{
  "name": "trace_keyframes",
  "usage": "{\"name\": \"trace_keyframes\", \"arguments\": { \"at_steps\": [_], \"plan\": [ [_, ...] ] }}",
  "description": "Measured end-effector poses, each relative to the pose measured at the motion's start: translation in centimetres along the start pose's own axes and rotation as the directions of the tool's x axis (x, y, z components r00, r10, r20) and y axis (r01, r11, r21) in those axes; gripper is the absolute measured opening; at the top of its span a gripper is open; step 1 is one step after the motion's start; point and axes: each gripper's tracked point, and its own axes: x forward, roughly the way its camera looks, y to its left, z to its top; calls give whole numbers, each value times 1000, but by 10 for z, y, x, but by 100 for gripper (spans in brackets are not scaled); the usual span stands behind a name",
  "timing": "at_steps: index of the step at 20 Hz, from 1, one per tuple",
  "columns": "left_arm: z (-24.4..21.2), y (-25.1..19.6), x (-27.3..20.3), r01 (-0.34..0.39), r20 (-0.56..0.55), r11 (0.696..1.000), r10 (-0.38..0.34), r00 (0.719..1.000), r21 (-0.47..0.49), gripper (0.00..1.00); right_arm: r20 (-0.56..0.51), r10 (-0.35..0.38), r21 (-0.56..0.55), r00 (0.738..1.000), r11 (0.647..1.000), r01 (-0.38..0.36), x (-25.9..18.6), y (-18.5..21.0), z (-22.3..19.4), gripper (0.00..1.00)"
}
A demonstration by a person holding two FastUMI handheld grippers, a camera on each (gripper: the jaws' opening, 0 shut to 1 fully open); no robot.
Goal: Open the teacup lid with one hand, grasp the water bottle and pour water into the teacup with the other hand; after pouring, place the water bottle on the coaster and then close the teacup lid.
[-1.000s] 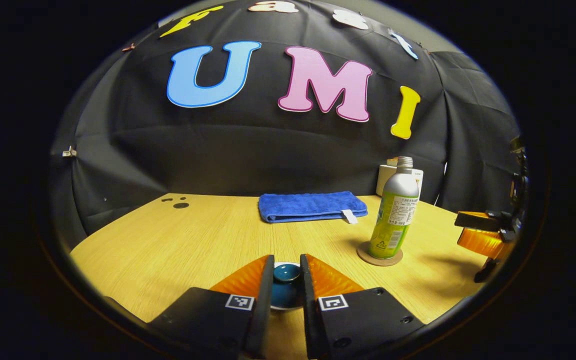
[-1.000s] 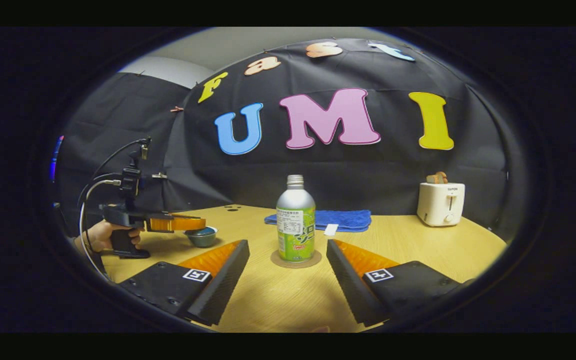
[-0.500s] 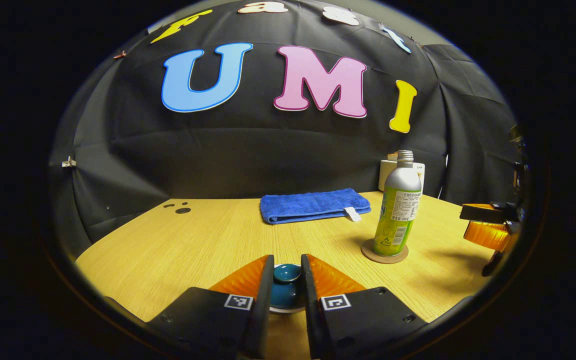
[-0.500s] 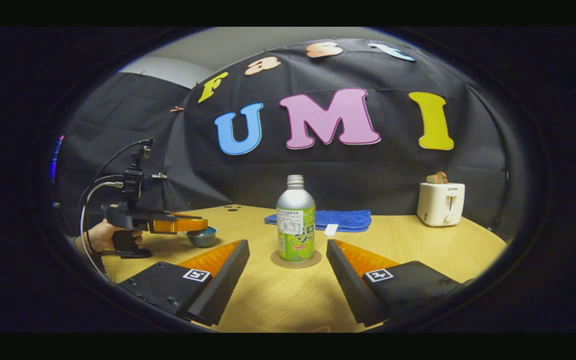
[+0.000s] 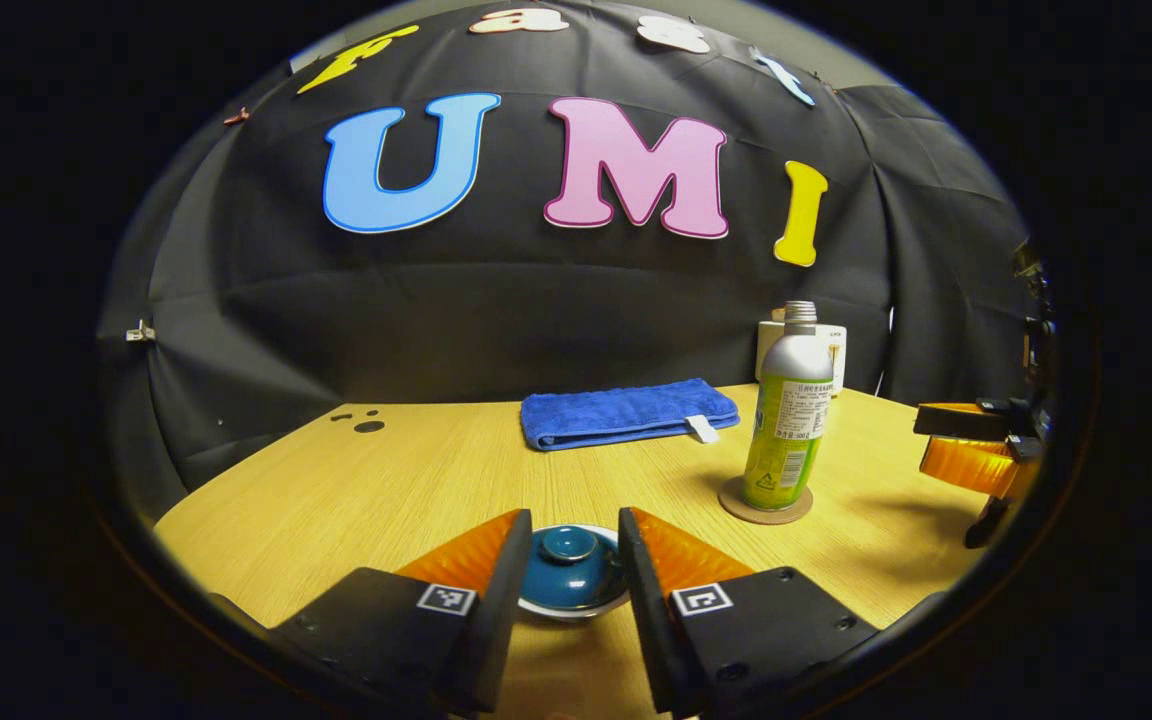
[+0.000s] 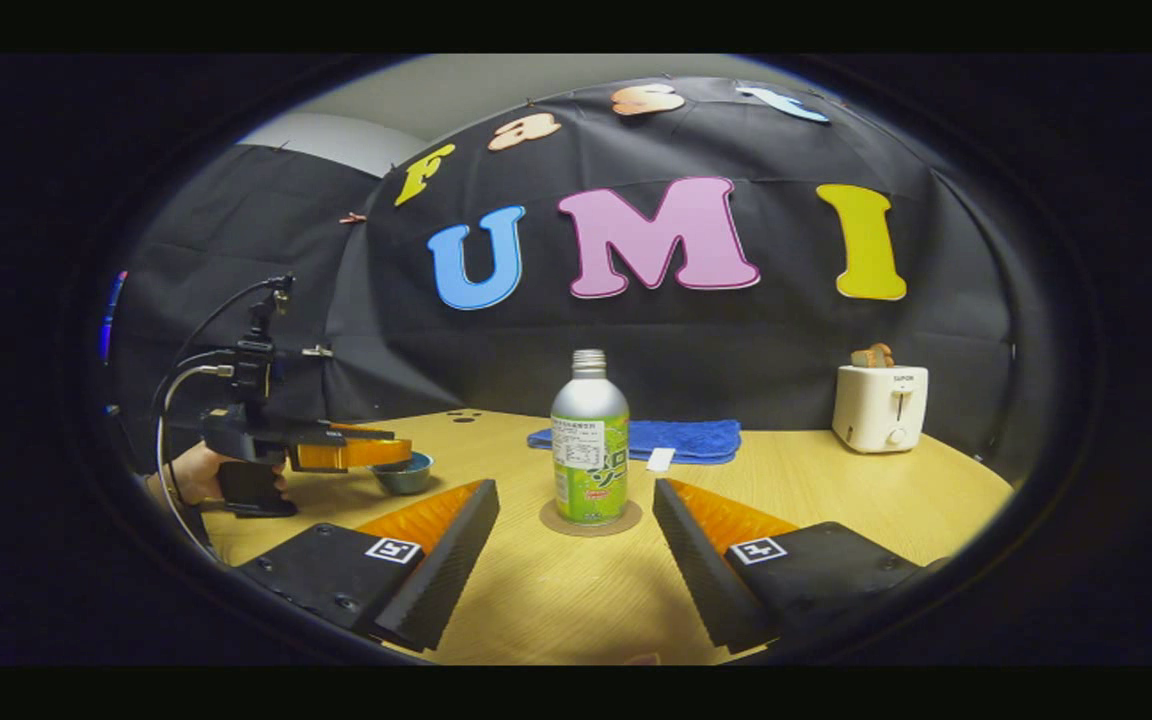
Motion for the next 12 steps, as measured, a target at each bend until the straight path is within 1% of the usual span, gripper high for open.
{"name": "trace_keyframes", "arguments": {
  "at_steps": [1, 2, 3, 4, 5, 9, 12],
  "plan": [
    [2, 1, -2, -8, 10, 1000, 8, 1000, 2, 63, 0, -2, 1, 1000, 1000, 2, 0, 0, 1, 96],
    [3, 2, -5, -17, 24, 1000, 17, 1000, 2, 66, -1, -5, 1, 1000, 1000, 5, 0, -1, 1, 96],
    [5, 2, -7, -26, 39, 1000, 26, 999, 3, 72, 0, -10, 1, 1000, 1000, 10, -1, -1, 1, 96],
    [7, 3, -11, -37, 55, 999, 37, 998, 4, 75, -1, -10, 1, 1000, 1000, 10, -2, 1, 2, 96],
    [9, 4, -15, -48, 74, 999, 48, 996, 1, 82, 0, -8, 1, 1000, 1000, 8, -3, 5, 2, 96],
    [14, -2, -30, -65, 129, 998, 68, 989, -27, 87, -1, -20, 0, 1000, 1000, 20, -5, 14, 2, 95],
    [17, -10, -43, -73, 164, 997, 75, 984, -21, 89, 0, -62, -1, 998, 998, 62, -5, 13, 2, 95]
  ]
}}
